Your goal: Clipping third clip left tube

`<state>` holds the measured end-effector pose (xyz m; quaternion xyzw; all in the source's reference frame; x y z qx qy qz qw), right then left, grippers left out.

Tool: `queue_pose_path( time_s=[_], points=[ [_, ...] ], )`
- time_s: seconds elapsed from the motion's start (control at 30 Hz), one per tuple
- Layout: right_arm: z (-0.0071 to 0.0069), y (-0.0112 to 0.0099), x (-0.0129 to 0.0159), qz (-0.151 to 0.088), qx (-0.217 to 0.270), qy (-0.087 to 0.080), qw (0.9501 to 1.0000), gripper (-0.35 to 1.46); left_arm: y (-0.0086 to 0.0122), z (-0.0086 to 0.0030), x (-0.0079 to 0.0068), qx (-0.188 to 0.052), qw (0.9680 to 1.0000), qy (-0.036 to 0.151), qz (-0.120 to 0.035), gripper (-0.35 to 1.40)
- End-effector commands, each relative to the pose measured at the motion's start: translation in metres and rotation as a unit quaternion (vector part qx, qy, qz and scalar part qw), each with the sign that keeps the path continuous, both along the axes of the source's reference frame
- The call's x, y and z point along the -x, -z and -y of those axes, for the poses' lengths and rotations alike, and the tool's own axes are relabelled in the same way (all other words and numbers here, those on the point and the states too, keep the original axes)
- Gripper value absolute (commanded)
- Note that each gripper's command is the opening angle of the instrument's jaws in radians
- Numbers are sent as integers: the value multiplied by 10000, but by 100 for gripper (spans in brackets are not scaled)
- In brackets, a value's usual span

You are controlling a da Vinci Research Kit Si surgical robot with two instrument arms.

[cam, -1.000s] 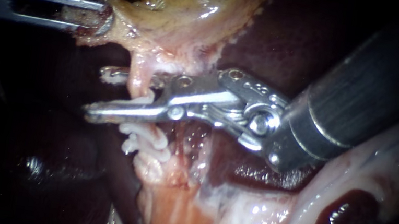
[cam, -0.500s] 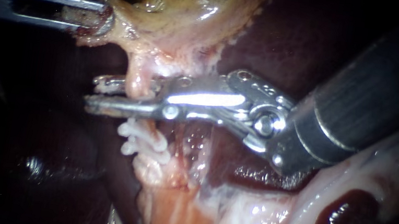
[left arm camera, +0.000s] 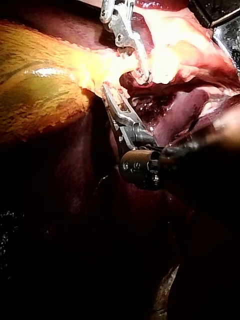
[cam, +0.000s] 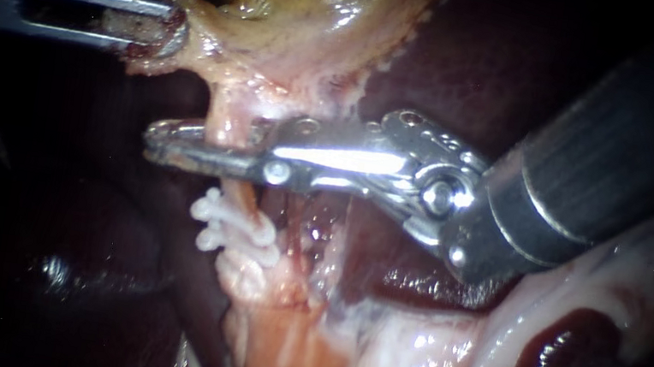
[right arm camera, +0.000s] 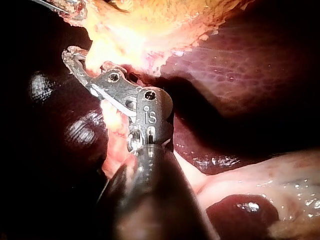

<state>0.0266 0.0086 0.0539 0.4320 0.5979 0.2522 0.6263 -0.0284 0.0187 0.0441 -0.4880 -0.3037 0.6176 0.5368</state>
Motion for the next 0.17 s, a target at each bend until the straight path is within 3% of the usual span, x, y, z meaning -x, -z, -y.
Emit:
queue_pose_path(
  time_s=[0.03, 0.17],
  points=[
    [0, -2, 0, 0, -1, -2, 10000, -35, 0, 0, 0, 0, 10000, 1, -1, -35],
    [0, -4, 1, 2, 1, -3, 10000, -35, 0, 0, 0, 0, 10000, 2, -2, -35]
  ],
)
